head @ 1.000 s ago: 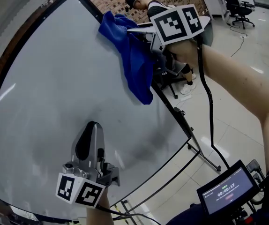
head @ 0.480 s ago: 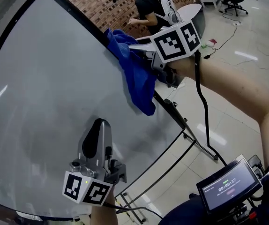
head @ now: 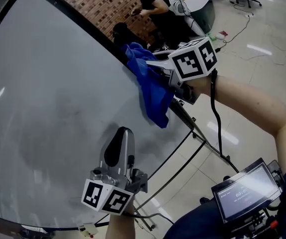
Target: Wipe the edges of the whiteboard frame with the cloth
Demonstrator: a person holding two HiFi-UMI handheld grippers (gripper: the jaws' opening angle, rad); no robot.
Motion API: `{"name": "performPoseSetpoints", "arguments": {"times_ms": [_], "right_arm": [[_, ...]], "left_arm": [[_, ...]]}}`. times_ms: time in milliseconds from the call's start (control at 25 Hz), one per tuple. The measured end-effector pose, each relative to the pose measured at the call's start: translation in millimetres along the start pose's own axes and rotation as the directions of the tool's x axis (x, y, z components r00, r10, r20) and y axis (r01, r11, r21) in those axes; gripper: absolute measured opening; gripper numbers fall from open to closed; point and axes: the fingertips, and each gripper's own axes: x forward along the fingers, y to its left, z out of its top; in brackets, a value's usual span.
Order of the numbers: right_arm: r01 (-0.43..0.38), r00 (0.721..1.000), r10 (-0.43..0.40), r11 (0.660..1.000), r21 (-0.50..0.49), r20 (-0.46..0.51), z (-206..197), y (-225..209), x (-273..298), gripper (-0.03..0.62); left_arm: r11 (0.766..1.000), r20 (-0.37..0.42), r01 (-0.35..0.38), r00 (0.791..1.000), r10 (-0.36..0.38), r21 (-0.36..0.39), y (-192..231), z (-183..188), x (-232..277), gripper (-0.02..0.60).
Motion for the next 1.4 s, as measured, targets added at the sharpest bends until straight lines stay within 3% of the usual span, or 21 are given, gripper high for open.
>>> {"name": "performPoseSetpoints", "arguments": {"times_ms": [400, 680, 880, 1080, 1280, 1400], "right_arm": [[0.062, 0.997, -0.061, 0.998, 0.023, -0.048, -89.2, -13.4, -23.1, 0.077], [0.094, 0.994, -0.09, 0.993, 0.069, -0.064, -110.4, -21.5, -28.0, 0.077], [0.13, 0.985, -0.117, 0.986, 0.103, -0.126, -133.1, -28.5, -25.4, 0.077], [0.122, 0.99, -0.111, 0.98, 0.156, -0.082, -138.1, -29.1, -28.3, 0.077], [0.13, 0.99, -0.126, 0.989, 0.066, -0.066, -134.2, -24.4, -28.8, 0.077], [0.168, 0.983, -0.173, 0.982, -0.081, -0.061, -134.8, -21.9, -34.8, 0.078]], "left_arm": [[0.99, -0.05, -0.064, 0.997, 0.058, -0.122, 3.7, -79.8, -30.5, 0.049], [0.985, -0.118, -0.07, 0.992, 0.051, -0.16, 0.0, -91.3, -22.8, 0.049], [0.98, -0.158, -0.064, 0.987, 0.034, -0.187, 0.4, -84.6, -16.4, 0.049], [0.975, -0.19, -0.064, 0.982, 0.023, -0.211, -0.8, -93.7, -12.8, 0.049], [0.97, -0.217, -0.069, 0.976, 0.017, -0.233, -3.2, -105.5, -12.2, 0.049], [0.966, -0.231, -0.079, 0.973, 0.02, -0.246, -5.3, -116.8, -13.9, 0.049]]}}
